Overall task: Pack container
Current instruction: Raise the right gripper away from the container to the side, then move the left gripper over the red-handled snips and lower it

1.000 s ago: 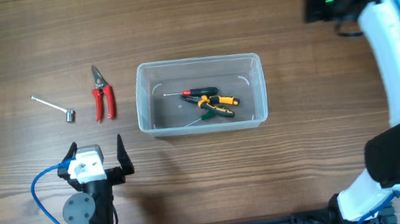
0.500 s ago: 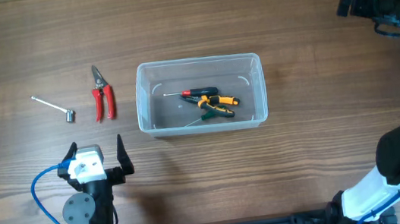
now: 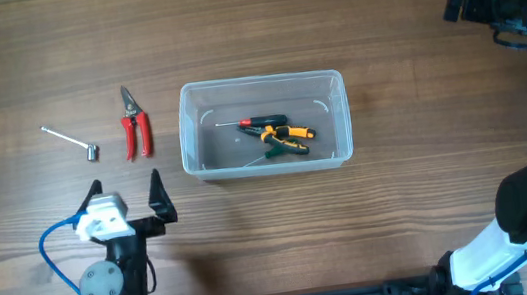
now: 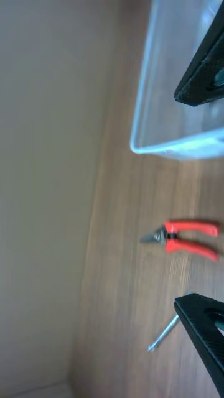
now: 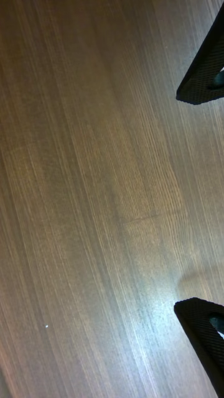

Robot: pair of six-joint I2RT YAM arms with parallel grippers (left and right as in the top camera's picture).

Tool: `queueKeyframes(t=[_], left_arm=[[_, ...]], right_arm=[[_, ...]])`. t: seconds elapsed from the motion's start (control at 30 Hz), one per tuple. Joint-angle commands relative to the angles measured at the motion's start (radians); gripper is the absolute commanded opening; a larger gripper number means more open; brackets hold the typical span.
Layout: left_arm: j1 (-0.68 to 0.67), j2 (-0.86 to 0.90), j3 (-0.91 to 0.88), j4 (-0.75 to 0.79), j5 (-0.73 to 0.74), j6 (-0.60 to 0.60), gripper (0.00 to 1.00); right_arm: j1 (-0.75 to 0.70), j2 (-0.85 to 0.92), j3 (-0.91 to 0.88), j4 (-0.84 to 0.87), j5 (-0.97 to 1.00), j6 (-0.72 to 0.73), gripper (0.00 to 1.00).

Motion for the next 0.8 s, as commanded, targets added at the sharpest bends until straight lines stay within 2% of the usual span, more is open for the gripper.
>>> queueKeyframes(t=[0.0, 0.1, 0.27, 0.33, 0.37, 0.47, 0.57, 0.63, 0.77], left_arm=[[0.007, 0.059, 0.083, -0.040, 0.025, -0.161, 0.99], [0.007, 0.220, 0.236, -0.130, 0.017, -0.156, 1.00], [0.006, 0.623, 0.591, -0.243, 0.049, -0.152, 1.00], [0.006, 0.783, 0.767, -0.278, 0.089, -0.153, 1.00], [0.006, 0.925, 0.930, -0.313, 0.138, -0.153, 1.00], [0.006, 1.091, 1.121, -0.373, 0.213, -0.154, 1.00], [0.006, 1.214, 1.233, -0.422, 0.287, -0.157, 1.00], [0.006, 1.262, 1.244, -0.500, 0.310, -0.158, 1.00], [0.006, 1.331, 1.244, -0.533, 0.310, -0.157, 1.00]], right_arm=[[0.004, -0.023, 0.018, 0.001, -0.008, 0.011, 1.00], [0.004, -0.023, 0.018, 0.001, -0.008, 0.011, 1.00], [0.004, -0.023, 0.018, 0.001, -0.008, 0.011, 1.00], [0.004, -0.023, 0.018, 0.001, -0.008, 0.012, 1.00], [0.004, -0.023, 0.018, 0.001, -0.008, 0.011, 1.00], [0.004, -0.023, 0.018, 0.001, -0.008, 0.011, 1.00], [0.004, -0.023, 0.018, 0.001, -0.008, 0.012, 1.00], [0.004, -0.023, 0.018, 0.001, -0.008, 0.012, 1.00], [0.004, -0.023, 0.018, 0.001, -0.008, 0.011, 1.00]])
